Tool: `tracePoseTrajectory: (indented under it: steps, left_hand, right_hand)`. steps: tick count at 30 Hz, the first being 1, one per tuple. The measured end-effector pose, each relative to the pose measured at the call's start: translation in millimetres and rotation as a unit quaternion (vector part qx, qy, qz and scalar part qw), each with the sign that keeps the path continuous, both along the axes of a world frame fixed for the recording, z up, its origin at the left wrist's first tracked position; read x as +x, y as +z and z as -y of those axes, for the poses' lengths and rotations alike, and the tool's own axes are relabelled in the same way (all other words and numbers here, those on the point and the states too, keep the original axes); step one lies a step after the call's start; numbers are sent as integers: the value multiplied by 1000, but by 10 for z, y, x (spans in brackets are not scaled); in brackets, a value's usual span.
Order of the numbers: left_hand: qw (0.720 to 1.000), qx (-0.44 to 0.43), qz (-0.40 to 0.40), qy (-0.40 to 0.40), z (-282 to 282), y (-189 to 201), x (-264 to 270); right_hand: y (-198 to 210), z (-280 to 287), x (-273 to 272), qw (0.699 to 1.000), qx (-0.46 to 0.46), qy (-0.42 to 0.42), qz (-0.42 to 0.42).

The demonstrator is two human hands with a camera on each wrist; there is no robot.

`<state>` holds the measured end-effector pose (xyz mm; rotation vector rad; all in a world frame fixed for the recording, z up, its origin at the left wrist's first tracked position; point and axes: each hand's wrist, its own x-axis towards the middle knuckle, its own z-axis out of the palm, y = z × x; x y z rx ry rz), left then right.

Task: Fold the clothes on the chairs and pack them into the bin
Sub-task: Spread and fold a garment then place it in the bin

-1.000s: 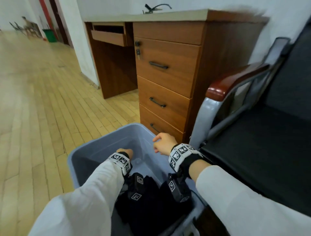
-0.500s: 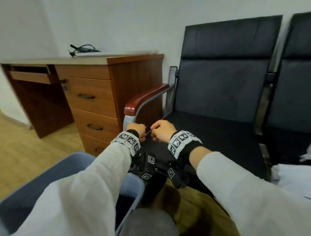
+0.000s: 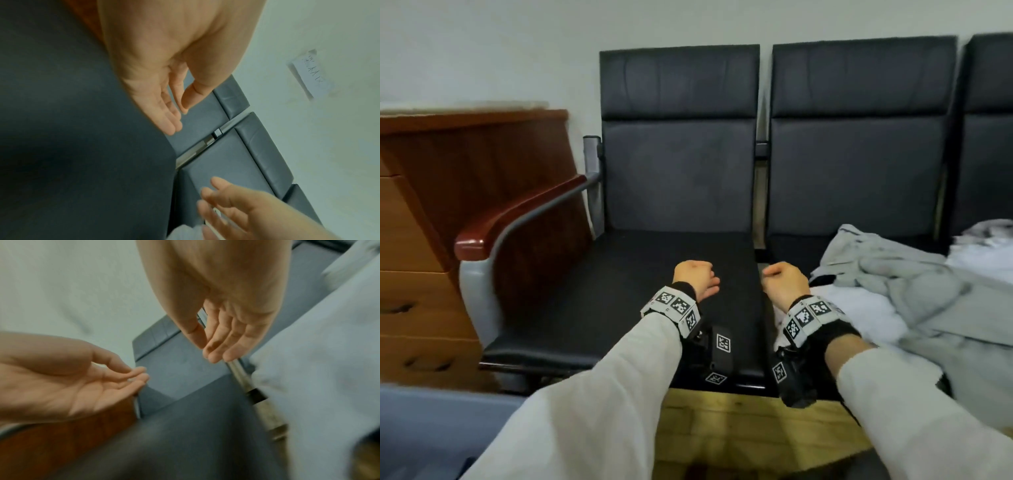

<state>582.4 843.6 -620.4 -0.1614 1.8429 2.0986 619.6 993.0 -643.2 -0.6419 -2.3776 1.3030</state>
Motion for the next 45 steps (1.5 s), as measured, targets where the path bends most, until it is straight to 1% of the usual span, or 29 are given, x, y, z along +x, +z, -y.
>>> tracePoseTrajectory:
  steps: [2, 3, 5, 8, 10, 11, 13, 14, 16, 18, 20, 22, 23, 25, 26, 28, 29, 30, 31, 32, 33, 34, 36, 37, 40, 41, 42, 43, 45]
  left_hand:
    - [1000, -5, 10, 0, -118, -159, 17]
    - [1000, -14, 11, 4, -149, -196, 28]
    - [1000, 2, 20, 17, -176, -249, -24]
    - [999, 9, 34, 9, -181, -235, 5]
    - [999, -17, 29, 9, -196, -335, -1]
    - [999, -36, 17, 13, -203, -356, 30]
    - [999, -36, 17, 18, -213, -400, 42]
    - [999, -37, 18, 18, -203, -406, 42]
    - [999, -32, 26, 4, -171, -404, 33]
    - [999, -9, 52, 6, -134, -383, 51]
    - [998, -15, 57, 9, -96, -365, 61]
    - [999, -29, 36, 8, -74, -379, 68]
    - [999, -37, 26, 3, -68, -386, 66]
    - [998, -65, -3, -20, -75, -393, 68]
    - [996, -77, -19, -34, -90, -384, 78]
    - [993, -85, -44, -68, -142, -366, 109]
    - [991, -88, -51, -85, -179, -360, 129]
    - [989, -91, -55, -99, -215, -358, 151]
    - [988, -94, -56, -109, -246, -363, 171]
    - [987, -95, -54, -116, -269, -367, 193]
    - [987, -97, -52, -120, -286, -375, 209]
    - [987, -98, -51, -120, -296, -385, 217]
    - [987, -97, -49, -116, -315, -410, 211]
    - [988, -95, -48, -113, -314, -407, 210]
    - [991, -85, -41, -98, -294, -405, 199]
    - [992, -80, -36, -94, -284, -410, 193]
    - [993, -74, -30, -91, -271, -421, 187]
    - [993, -69, -26, -88, -257, -426, 182]
    - [995, -57, -19, -85, -244, -429, 167]
  right_hand:
    - [-62, -262, 88, 998, 44, -51, 18]
    - [-55, -390, 136, 997, 48, -62, 17]
    - [-6, -583, 188, 993, 77, -81, 32]
    - [-28, -833, 303, 984, 126, -88, 93]
    - [-31, -927, 366, 974, 149, -126, 117]
    - [-24, -962, 392, 972, 147, -146, 111]
    - [11, -1051, 446, 970, 123, -193, 82]
    - [-3, -1117, 469, 970, 127, -193, 78]
    - [-33, -1218, 544, 970, 143, -157, 118]
    - [-73, -1252, 595, 972, 111, -170, 117]
    - [-69, -1236, 611, 972, 82, -215, 36]
    - [-2, -1183, 574, 955, 66, -278, -79]
    - [59, -1132, 549, 944, 61, -291, -143]
    - [210, -1039, 485, 911, 69, -301, -272]
    - [279, -997, 459, 899, 75, -297, -314]
    - [347, -921, 417, 898, 94, -263, -339]
    - [318, -926, 388, 908, 128, -250, -311]
    - [275, -943, 375, 920, 183, -250, -239]
    - [218, -973, 378, 930, 232, -253, -132]
    - [157, -1020, 399, 933, 250, -257, -24]
    - [113, -1075, 434, 930, 245, -269, 44]
    - [95, -1131, 489, 926, 236, -287, 73]
    - [57, -1287, 596, 910, 227, -335, 84]
    - [31, -1365, 630, 909, 208, -347, 96]
    - [-59, -1466, 705, 915, 103, -351, 169]
    - [-71, -1482, 719, 917, 90, -346, 178]
    - [-55, -1481, 721, 921, 90, -341, 166]
    - [-3, -1459, 711, 926, 96, -340, 130]
    - [175, -1357, 653, 928, 106, -356, -13]
